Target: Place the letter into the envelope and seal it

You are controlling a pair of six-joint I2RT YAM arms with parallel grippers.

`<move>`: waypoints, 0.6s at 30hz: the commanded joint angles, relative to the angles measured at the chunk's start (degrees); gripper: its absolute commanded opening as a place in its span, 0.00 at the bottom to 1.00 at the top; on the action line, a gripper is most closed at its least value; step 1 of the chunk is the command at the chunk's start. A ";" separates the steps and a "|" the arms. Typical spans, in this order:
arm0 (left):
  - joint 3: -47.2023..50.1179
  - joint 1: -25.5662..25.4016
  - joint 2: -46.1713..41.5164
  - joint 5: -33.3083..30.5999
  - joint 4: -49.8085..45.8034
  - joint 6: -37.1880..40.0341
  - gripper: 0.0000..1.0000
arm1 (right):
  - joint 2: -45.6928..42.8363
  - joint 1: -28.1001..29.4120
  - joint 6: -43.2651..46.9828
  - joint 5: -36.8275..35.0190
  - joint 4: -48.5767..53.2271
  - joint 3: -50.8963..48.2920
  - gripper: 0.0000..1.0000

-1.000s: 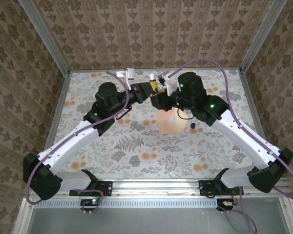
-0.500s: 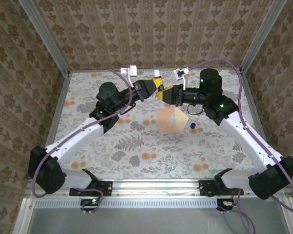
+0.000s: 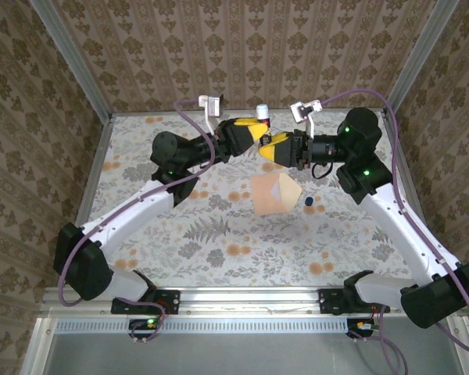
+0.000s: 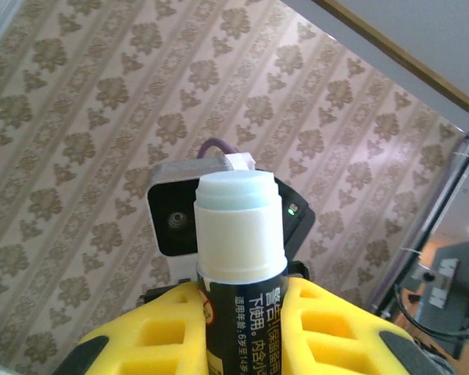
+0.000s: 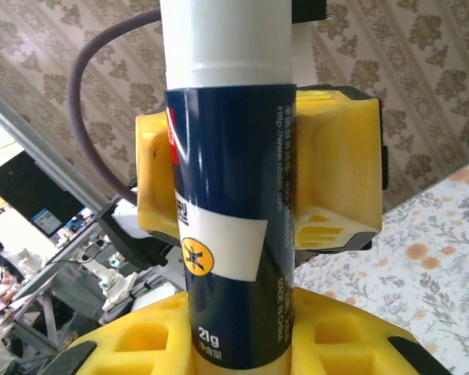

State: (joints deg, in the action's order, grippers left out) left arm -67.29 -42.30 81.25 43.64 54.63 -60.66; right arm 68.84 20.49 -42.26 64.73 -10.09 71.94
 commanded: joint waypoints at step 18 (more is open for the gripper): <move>2.34 2.01 -1.13 5.17 -6.05 5.02 0.00 | -3.07 -1.53 12.52 -8.33 17.35 7.03 0.69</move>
State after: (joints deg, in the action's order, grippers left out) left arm -67.00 -41.89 83.07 48.77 57.74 -62.74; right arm 68.29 19.92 -35.38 63.59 2.22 76.75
